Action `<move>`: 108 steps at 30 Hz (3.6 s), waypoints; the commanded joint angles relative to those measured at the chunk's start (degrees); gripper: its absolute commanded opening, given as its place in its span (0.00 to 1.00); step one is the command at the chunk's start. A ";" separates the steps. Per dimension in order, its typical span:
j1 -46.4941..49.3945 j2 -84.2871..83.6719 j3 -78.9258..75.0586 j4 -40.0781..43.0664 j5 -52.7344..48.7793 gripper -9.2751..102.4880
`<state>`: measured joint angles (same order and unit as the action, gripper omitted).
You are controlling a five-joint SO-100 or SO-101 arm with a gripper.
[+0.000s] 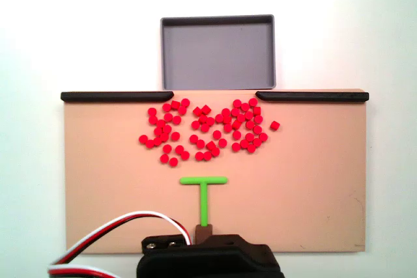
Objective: Grasp a green tool by the dark brown handle.
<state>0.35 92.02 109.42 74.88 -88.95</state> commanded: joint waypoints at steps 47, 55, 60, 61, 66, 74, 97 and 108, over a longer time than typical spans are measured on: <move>0.44 2.55 -0.79 0.18 -1.76 0.08; 1.05 4.66 -0.79 0.53 -2.37 0.08; 2.02 7.38 -0.79 1.05 -3.78 0.08; 2.37 8.00 -0.79 1.41 -4.22 0.08; 3.52 10.81 -0.88 1.49 -5.10 0.08; 4.83 15.29 -0.88 3.87 -7.65 0.08; 5.01 11.95 -3.60 6.86 -9.23 0.08; 4.92 9.76 -5.89 10.28 -9.05 0.08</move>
<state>5.54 101.34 105.29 84.99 -98.26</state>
